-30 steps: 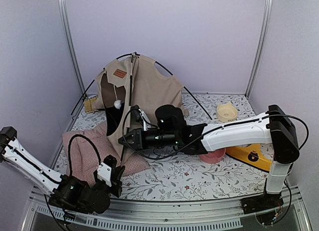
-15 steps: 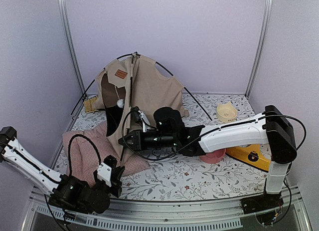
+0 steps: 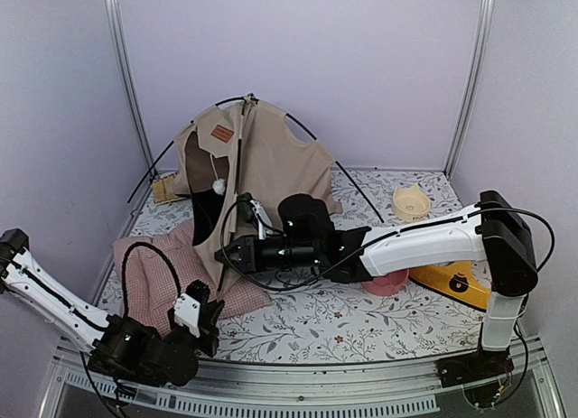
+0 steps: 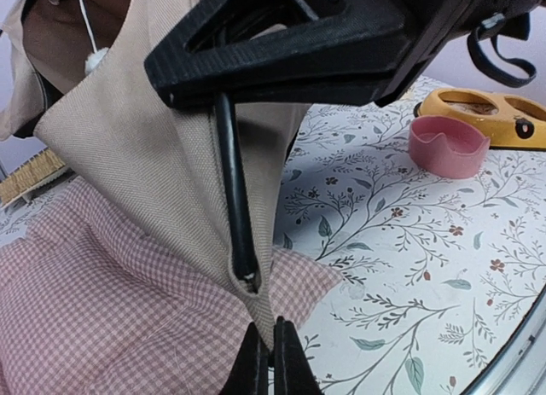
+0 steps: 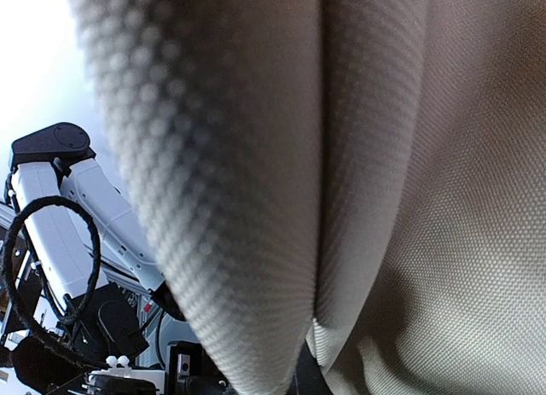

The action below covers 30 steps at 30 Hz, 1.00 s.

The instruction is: Set up the pet tent

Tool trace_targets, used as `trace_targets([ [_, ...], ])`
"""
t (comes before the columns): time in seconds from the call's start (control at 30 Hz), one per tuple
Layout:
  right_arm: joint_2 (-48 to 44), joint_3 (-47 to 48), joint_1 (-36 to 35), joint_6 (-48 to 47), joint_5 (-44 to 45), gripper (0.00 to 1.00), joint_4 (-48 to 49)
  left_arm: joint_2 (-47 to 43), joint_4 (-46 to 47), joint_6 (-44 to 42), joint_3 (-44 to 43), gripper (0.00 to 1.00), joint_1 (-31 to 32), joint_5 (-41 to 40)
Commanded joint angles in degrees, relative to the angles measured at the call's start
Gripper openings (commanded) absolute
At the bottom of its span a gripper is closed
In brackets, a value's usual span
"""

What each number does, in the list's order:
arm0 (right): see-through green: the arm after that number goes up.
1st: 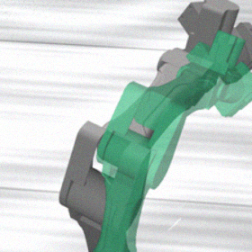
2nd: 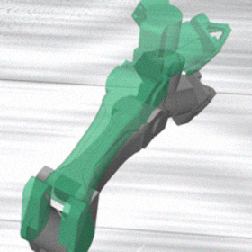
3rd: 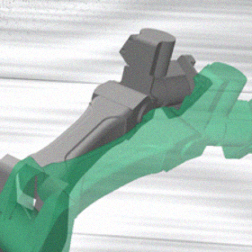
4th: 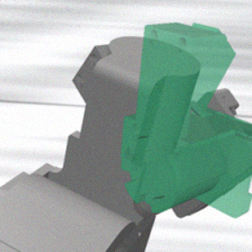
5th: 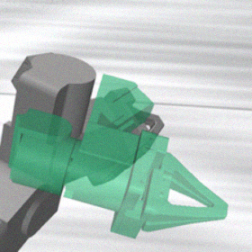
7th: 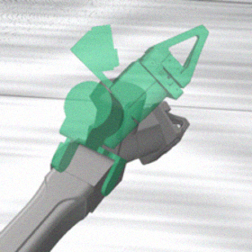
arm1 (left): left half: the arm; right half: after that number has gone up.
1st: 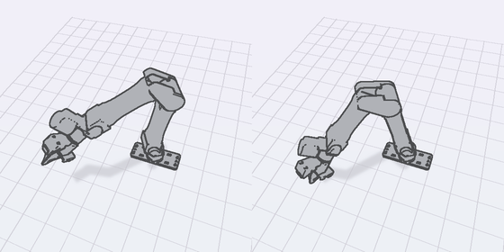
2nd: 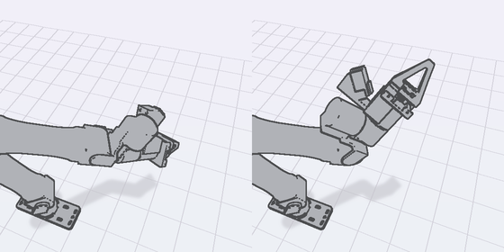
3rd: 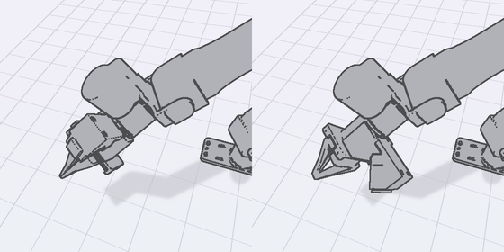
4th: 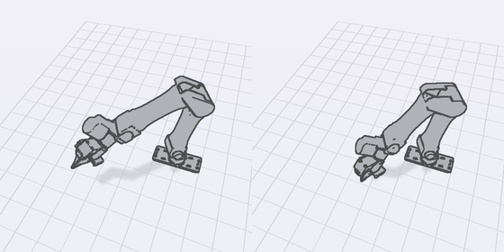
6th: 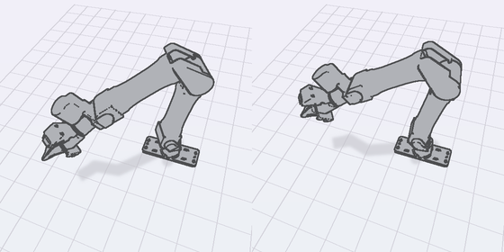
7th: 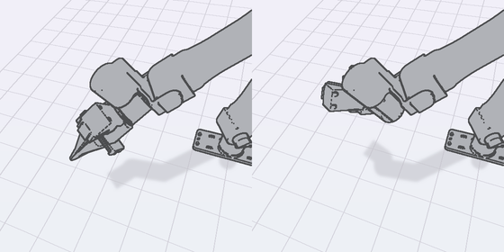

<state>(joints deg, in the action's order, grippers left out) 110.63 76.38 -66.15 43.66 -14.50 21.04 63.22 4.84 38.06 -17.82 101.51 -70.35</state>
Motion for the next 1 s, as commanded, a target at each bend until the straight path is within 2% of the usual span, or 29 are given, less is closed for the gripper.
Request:
trace_targets([
  [0.0,-1.5,0.8,4.3,0.0,10.2,0.00,5.8,-0.6,-4.9,2.6,0.4,0.00,4.1,6.4],
  [0.57,-0.4,1.5,2.5,-0.3,8.2,0.00,4.6,-2.8,-3.7,-1.8,-1.0,0.00,2.8,6.0],
  [0.97,-2.5,-1.6,2.3,-0.9,8.7,0.00,2.6,-7.3,6.3,-15.1,-1.1,0.00,-5.4,13.3],
])
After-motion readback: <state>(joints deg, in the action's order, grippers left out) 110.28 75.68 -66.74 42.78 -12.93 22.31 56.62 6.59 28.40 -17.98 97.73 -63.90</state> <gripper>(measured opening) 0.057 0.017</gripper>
